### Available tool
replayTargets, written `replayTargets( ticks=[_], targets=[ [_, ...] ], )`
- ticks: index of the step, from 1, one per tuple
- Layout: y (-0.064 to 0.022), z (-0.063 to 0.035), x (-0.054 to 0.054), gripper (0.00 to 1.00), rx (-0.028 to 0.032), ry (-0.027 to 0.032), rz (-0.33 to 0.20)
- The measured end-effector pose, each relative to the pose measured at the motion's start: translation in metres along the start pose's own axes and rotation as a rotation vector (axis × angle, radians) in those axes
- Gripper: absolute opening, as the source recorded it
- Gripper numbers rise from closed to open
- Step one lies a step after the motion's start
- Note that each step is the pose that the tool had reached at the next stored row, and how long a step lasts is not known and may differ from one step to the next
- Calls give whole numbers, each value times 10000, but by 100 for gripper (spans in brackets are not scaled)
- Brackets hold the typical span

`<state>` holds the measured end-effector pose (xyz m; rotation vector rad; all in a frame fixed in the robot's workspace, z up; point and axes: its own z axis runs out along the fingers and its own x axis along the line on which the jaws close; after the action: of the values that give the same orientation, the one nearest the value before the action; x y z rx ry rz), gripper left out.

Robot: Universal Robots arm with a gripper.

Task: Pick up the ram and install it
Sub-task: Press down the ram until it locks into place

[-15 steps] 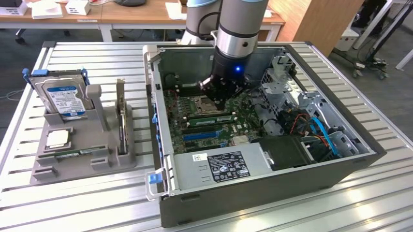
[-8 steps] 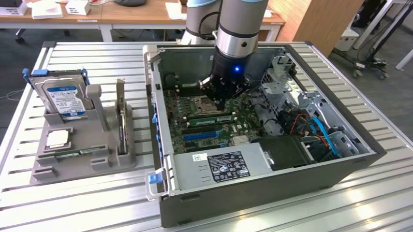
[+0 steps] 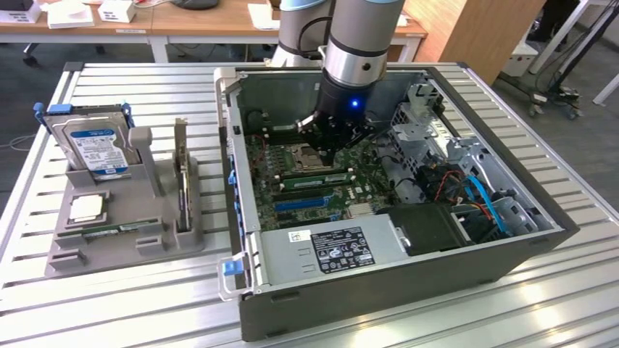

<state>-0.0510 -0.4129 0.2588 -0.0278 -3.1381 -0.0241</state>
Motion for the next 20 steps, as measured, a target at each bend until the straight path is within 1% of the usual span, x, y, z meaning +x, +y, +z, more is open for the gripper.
replayTargets(
  ticks=[4,11,20],
  targets=[
    [1,2,-1,10,-1,3,-182],
    [1,3,-1,10,1,14,-918],
    [2,1,-1,10,-1,14,-997]
  ],
)
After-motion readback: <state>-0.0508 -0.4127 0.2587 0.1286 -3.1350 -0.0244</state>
